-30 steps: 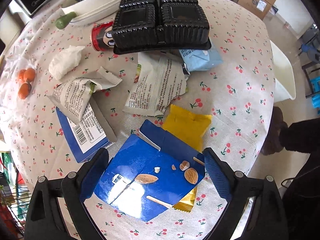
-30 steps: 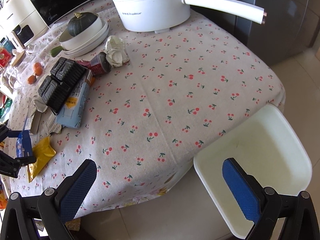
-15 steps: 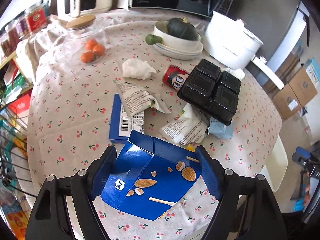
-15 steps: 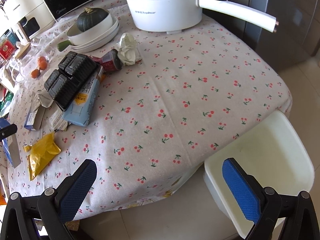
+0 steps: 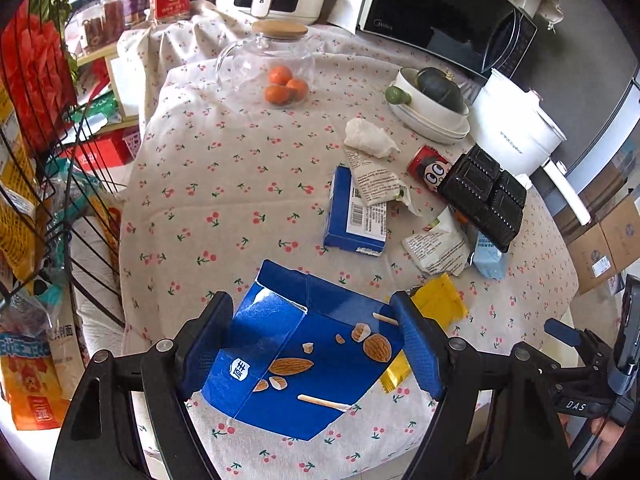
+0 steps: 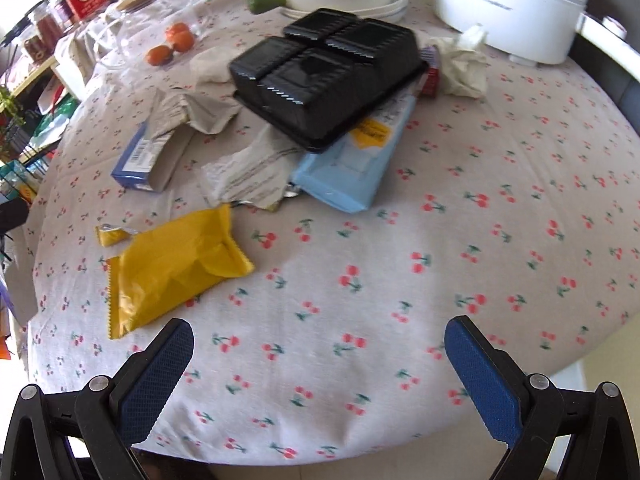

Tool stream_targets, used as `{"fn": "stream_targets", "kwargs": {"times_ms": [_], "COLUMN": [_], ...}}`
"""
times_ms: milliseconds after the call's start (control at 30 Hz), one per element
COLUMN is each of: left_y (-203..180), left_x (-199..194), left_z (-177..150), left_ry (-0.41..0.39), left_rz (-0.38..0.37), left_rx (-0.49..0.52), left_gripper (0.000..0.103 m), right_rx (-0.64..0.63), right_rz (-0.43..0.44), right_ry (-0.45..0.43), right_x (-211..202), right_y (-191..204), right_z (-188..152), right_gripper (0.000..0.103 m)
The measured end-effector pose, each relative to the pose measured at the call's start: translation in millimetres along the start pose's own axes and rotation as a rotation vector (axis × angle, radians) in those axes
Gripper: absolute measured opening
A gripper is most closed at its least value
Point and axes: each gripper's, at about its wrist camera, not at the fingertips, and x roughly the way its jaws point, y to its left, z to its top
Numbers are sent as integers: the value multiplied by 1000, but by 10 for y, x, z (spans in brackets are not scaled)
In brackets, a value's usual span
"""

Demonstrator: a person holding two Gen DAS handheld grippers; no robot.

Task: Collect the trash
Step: 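Grasp the yellow wrapper with the right tool while the left tool holds the almond box, then carry both items to the white bin while the left tool releases the almond box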

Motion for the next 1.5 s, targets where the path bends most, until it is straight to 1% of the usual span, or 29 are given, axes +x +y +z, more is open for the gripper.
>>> {"fn": "stream_targets", "kwargs": {"times_ms": [133, 233, 333, 500, 700, 800, 933, 1000, 1067, 1133, 1267, 1500], "left_y": [180, 242, 268, 341, 488, 507, 482, 460, 431, 402, 335, 189], "left_x": [38, 96, 121, 74, 54, 75, 100, 97, 93, 89, 90, 109], "left_z": [-54, -108, -158, -188, -206, -226, -249, -251, -245, -244, -253, -242], "left_ry": [26, 43, 55, 57, 62, 71, 82, 81, 79, 79, 82, 87], "left_rz": [8, 28, 26, 15, 13, 11, 8, 6, 4, 1, 0, -2], "left_rx": [-1, 22, 39, 42, 5, 3, 15, 24, 30, 37, 53, 73], "left_gripper": [82, 82, 82, 82, 82, 82, 82, 82, 82, 82, 82, 82], "right_rx": [-7, 46, 111, 159, 223, 196, 168, 161, 139, 117, 95, 94], "right_rz": [21, 13, 16, -50, -148, -198, -198, -187, -168, -142, -130, -134], "right_ry": [-2, -35, -40, -79, -157, -196, -218, -222, -224, -220, -219, -235], "right_x": [214, 359, 529, 727, 830, 850, 822, 788, 754, 719, 623, 329], "right_y": [310, 441, 580, 764, 796, 836, 836, 810, 797, 766, 682, 413], "right_z": [62, 89, 77, 72, 96, 67, 38, 13, -21, -43, -56, -18], "right_gripper": [103, 103, 103, 103, 103, 103, 97, 91, 82, 77, 69, 68]}}
